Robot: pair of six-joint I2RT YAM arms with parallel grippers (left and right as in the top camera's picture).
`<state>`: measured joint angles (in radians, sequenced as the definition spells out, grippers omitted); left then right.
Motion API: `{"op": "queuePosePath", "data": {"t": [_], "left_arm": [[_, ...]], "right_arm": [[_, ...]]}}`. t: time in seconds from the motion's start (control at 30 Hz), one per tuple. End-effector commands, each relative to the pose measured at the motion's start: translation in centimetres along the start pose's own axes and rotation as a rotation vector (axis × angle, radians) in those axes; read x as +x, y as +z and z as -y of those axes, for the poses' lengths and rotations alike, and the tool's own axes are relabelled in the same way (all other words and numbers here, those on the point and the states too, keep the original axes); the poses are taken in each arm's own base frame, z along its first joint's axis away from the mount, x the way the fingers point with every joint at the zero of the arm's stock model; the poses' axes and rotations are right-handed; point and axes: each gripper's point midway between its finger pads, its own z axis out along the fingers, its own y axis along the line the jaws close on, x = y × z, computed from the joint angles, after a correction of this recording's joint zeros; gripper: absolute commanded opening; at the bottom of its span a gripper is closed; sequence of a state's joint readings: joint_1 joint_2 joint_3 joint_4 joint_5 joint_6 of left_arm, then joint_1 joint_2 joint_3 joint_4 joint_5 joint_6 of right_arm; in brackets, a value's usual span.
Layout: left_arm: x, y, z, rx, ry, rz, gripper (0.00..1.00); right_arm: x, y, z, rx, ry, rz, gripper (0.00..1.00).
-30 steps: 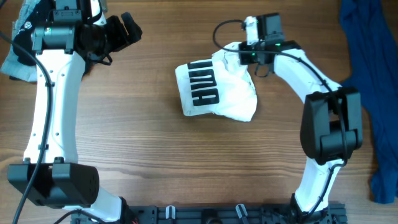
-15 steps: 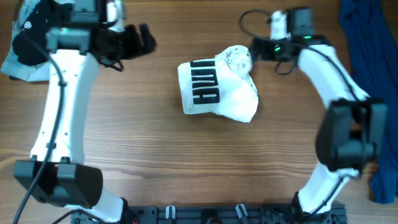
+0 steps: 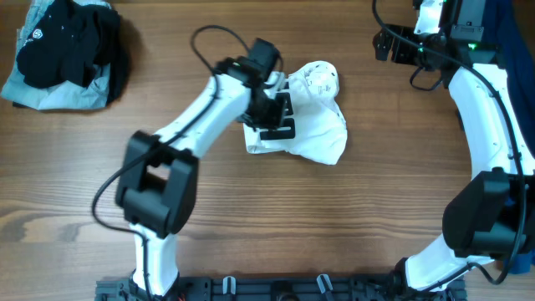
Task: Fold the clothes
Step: 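Grasp the folded white shirt bundle with the left gripper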
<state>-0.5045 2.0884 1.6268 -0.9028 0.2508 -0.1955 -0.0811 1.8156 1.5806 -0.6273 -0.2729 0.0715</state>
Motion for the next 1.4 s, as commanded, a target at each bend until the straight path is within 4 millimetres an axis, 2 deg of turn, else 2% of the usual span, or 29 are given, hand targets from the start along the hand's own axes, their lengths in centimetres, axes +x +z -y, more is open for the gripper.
{"op": "queuePosePath", "data": {"t": [0.0,0.07,0.2,0.33,0.37,0.5,0.57,0.6,0.73,0.8,0.9,0.97,1.03,1.07,1.13,1.27,1.37], "left_arm": [[1.1,4.4,-0.9,-0.070,0.020,-0.068,0.28],[1.2,4.9,-2.7,-0.152,0.013,-0.071,0.29],[0.3,4.2,-6.4,-0.262,-0.026,-0.039,0.34],[1.2,4.0,-10.9,-0.337,-0.096,-0.064,0.38],[1.8,3.6,-13.2,-0.383,-0.133,-0.081,0.43],[2.8,1.6,-18.6,-0.485,-0.230,-0.108,0.64],[3.3,0.7,-21.0,-0.502,-0.289,-0.118,0.80],[3.6,0.3,-22.2,-0.512,-0.314,-0.120,0.84],[3.4,-0.7,-24.5,-0.514,-0.195,-0.146,1.00],[2.7,-1.8,-24.4,-0.530,-0.164,-0.141,1.00],[0.2,-4.6,-22.4,-0.515,-0.158,-0.085,1.00],[-1.6,-6.4,-19.8,-0.464,-0.192,-0.020,1.00],[-3.7,-8.1,-15.6,-0.343,-0.222,0.068,1.00],[-4.3,-8.4,-13.7,-0.293,-0.222,0.095,1.00],[-4.8,-8.4,-11.8,-0.254,-0.267,0.126,1.00],[-5.2,-7.7,-9.5,-0.230,-0.372,0.159,1.00],[-6.7,-7.4,-7.7,-0.193,-0.383,0.220,1.00]], "right_arm": [[0.6,0.4,-0.3,-0.020,0.013,-0.026,0.99],[0.7,0.4,-0.3,-0.019,0.013,-0.030,1.00],[0.8,0.4,-0.3,-0.020,0.014,-0.033,1.00],[1.0,0.5,-0.3,-0.018,0.014,-0.037,0.99],[1.0,0.5,-0.3,-0.018,0.014,-0.037,1.00],[1.0,0.5,-0.3,-0.019,0.015,-0.038,1.00],[1.0,0.5,-0.3,-0.019,0.015,-0.039,1.00],[1.1,0.5,-0.3,-0.019,0.015,-0.040,1.00],[1.0,0.5,-0.3,-0.019,0.015,-0.037,1.00],[1.0,0.5,-0.3,-0.019,0.014,-0.037,1.00],[0.8,0.6,-0.3,-0.020,0.012,-0.028,1.00],[0.6,0.6,-0.3,-0.021,0.010,-0.020,0.99],[0.4,0.6,-0.3,-0.021,0.008,-0.015,1.00],[0.5,0.6,-0.3,-0.021,0.008,-0.016,1.00],[0.5,0.6,-0.4,-0.021,0.008,-0.018,1.00],[0.5,0.6,-0.4,-0.022,0.000,-0.019,0.99],[0.6,0.6,-0.4,-0.022,0.000,-0.021,1.00]]}}
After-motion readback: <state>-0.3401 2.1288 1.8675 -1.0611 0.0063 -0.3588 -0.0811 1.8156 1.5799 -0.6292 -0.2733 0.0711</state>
